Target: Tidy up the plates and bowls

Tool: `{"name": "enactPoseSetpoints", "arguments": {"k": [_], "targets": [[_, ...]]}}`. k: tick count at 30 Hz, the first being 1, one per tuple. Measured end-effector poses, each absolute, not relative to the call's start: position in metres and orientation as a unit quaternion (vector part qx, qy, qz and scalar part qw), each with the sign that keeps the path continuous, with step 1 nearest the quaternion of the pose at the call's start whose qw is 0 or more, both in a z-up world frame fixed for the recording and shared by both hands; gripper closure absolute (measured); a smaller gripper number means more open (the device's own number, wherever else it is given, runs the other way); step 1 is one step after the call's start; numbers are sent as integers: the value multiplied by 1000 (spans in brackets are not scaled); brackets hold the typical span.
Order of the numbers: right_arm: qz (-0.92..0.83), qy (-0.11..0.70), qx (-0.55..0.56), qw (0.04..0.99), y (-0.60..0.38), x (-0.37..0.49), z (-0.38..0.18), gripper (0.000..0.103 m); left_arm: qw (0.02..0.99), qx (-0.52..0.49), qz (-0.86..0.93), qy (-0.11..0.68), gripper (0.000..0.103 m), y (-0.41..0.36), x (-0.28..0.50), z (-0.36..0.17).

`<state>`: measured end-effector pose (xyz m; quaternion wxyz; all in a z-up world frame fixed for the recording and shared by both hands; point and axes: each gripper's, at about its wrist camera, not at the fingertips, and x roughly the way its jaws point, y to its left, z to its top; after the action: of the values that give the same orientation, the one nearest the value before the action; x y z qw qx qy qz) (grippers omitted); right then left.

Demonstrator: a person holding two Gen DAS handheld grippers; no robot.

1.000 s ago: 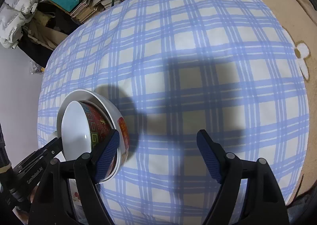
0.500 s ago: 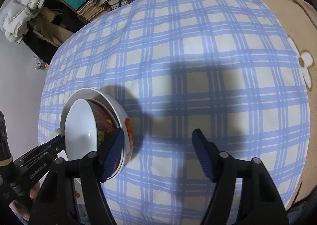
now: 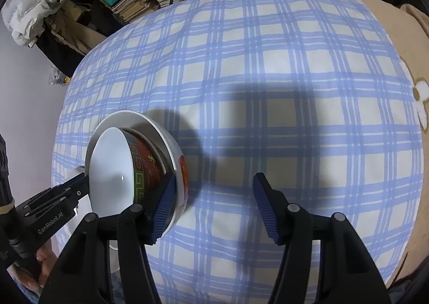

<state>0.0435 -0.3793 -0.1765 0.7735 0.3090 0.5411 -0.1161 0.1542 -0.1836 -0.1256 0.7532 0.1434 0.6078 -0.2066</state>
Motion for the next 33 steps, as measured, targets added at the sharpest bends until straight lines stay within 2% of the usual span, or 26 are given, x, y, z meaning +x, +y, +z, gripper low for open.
{"name": "enactPoseSetpoints", "arguments": {"k": [2,4,7,16,33], "targets": [[-107,540,318,772,-379,44,-176,51,753,142,-208,608,80,-183,154,-126],[-95,536,326,773,-377,45,-175,67,752,138,-209,609,83,-184,154,-125],[-86,534,328,775,-375,46,-175,76,753,147,-210,606,87,-188,152,-125],[-67,528,341,775,-372,48,-175,94,753,160,-220,600,99,-195,149,-126],[-74,525,348,773,-372,53,-179,94,748,136,-207,615,100,-194,160,-130]]}}
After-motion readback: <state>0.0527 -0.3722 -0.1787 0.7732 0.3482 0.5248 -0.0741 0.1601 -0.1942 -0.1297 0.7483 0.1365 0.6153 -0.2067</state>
